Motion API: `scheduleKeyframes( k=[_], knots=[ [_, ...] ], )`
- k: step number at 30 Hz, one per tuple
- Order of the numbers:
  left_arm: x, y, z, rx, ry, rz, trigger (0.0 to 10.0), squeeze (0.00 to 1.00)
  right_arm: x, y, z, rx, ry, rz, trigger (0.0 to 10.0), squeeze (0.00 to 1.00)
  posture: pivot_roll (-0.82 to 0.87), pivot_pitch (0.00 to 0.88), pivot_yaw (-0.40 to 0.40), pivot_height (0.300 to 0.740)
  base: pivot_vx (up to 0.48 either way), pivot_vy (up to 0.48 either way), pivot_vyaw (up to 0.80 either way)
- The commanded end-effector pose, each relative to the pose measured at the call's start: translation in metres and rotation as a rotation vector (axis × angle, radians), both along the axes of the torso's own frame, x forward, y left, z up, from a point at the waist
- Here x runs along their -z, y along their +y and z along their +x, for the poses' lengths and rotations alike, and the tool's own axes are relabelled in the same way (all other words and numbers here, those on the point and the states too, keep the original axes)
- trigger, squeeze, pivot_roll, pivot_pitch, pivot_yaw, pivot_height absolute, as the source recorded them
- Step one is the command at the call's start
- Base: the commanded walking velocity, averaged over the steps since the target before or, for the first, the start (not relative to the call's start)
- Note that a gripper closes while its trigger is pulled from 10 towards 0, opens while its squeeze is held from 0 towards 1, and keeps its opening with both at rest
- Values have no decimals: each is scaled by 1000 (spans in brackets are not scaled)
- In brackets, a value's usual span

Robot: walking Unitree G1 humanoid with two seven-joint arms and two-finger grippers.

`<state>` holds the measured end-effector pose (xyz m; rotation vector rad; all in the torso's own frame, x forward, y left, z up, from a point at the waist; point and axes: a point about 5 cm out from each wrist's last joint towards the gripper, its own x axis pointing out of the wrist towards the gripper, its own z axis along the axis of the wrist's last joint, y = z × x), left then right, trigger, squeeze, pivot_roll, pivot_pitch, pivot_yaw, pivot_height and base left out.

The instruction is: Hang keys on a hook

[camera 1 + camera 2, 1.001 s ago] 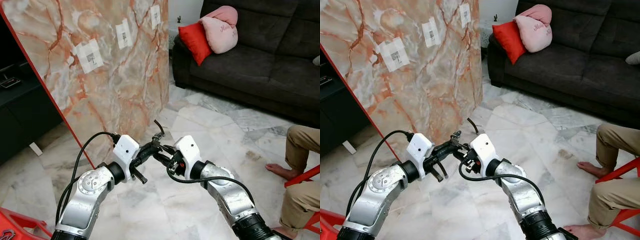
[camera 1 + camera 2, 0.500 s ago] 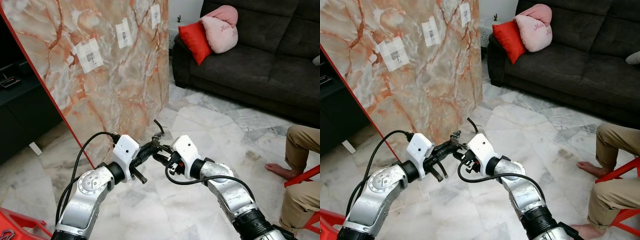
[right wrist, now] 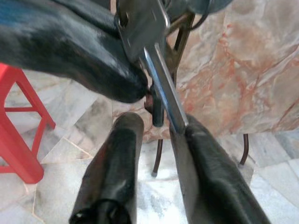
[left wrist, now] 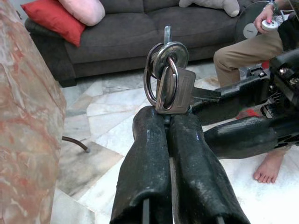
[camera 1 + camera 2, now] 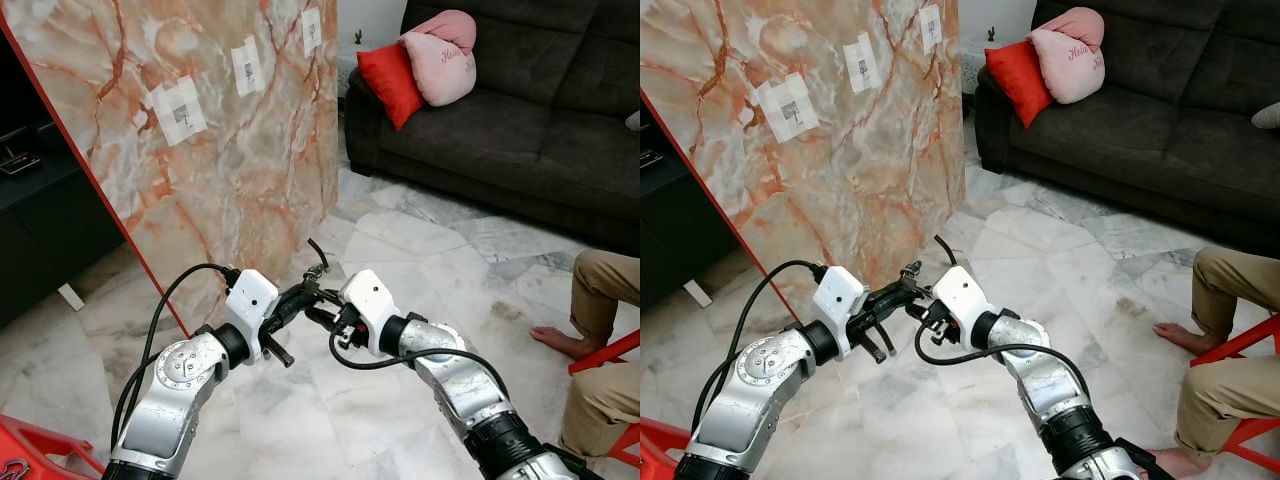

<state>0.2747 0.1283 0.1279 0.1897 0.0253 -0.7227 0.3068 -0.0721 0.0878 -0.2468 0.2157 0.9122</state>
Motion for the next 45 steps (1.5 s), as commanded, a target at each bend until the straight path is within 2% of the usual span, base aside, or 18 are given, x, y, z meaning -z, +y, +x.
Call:
scheduleKeyframes(
  k=[1, 13, 20, 22, 24, 25, 28, 32, 38, 41, 42, 44, 45],
  knots=[
    [-5, -4, 0, 17, -18, 8, 10000, 0, -4, 2, 3, -14, -17, -4, 0, 0, 6, 0, -43, 740, 0, 0, 0],
    [-4, -3, 0, 15, -14, 8, 10000, 0, -2, 3, 2, -22, -15, -7, 0, 0, 6, 0, -42, 740, 0, 0, 0],
    [-1, -1, -1, 9, -6, 26, 10000, 0, -11, 5, 2, -39, -46, -4, 0, 0, 8, 0, -44, 740, 0, 0, 0],
    [2, 0, -1, 8, 1, 47, 10000, 0, -17, 5, 4, -35, -72, -6, 0, 0, 8, 0, -44, 740, 0, 0, 0],
    [10, 4, -1, -8, 9, 120, 10000, 0, -31, 3, 5, -17, -113, 21, 0, 0, 1, 0, -42, 740, 0, 0, 0],
    [10, 4, -1, -8, 9, 120, 10000, 0, -31, 3, 5, -17, -113, 21, 0, 0, 1, 0, -42, 740, 0, 0, 0],
    [21, 12, 3, -64, 1, 253, 10000, 0, -46, 2, 2, -24, -152, 49, 0, 0, -9, 0, -40, 740, 0, 0, 0],
    [22, 16, 5, -88, -8, 289, 10000, 0, -50, 4, -2, -56, -163, 57, 0, 0, -11, 0, -41, 740, 0, 0, 0],
    [26, 16, 3, -70, -9, 335, 10000, 0, -58, 7, -4, -68, -168, 84, 0, 0, -8, 0, -44, 740, 0, 0, 0],
    [29, 14, 0, -51, -10, 353, 10000, 0, -70, 6, 3, 5, -200, 95, 0, 0, -5, 0, -46, 740, 0, 0, 0],
    [29, 14, 1, -53, -13, 356, 10000, 0, -71, 0, 11, 88, -197, 93, 10000, 0, -4, 0, -47, 740, 0, 0, 0],
    [28, 15, 1, -57, -18, 350, 10000, 0, -70, -13, 23, 228, -178, 80, 10000, 0, -5, 0, -48, 740, 0, 0, 0],
    [28, 15, 1, -57, -18, 349, 10000, 0, -69, -14, 24, 242, -175, 79, 10000, 0, -5, 0, -48, 740, 0, 0, 0]
  ],
)
